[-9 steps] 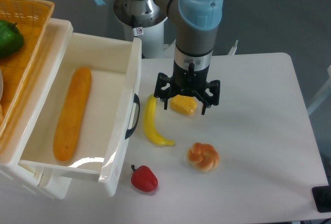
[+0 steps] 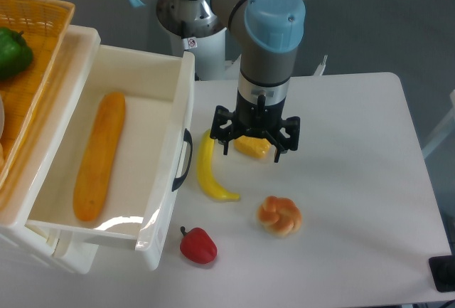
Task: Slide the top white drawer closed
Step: 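Raise the gripper and move it toward the open white drawer's front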
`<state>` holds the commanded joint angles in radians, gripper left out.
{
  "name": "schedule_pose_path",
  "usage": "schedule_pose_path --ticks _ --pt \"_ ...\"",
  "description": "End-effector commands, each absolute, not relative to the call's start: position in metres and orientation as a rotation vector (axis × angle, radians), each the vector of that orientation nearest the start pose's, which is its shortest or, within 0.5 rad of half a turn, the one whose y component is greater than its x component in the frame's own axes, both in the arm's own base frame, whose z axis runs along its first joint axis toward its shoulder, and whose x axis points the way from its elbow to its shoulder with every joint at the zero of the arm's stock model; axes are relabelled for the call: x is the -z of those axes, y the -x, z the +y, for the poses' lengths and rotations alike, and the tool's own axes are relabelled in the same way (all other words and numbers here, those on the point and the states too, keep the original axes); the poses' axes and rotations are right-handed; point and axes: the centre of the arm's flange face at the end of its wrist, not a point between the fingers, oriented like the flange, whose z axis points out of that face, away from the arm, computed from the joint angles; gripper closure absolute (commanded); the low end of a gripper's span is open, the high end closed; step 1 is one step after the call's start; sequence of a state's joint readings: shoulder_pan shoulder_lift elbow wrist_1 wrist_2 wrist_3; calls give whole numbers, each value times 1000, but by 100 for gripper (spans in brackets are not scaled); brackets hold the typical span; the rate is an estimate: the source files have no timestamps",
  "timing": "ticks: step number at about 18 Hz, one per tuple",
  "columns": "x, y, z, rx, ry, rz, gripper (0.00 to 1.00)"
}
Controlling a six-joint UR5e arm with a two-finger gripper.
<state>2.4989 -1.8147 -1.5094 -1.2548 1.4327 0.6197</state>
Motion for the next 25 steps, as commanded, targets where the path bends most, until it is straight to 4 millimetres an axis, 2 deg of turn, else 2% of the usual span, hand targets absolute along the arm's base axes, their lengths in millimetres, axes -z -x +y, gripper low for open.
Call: schedule_pose_path --ticks 8,13,16,19,25 --pt "-408 392 482 30 2933 -451 0" --pt "-386 390 481 69 2963 -449 0" --pt "-374 391 488 91 2975 -443 0" --pt "-369 392 490 100 2980 -449 0" --pt "-343 400 493 121 3020 -462 0"
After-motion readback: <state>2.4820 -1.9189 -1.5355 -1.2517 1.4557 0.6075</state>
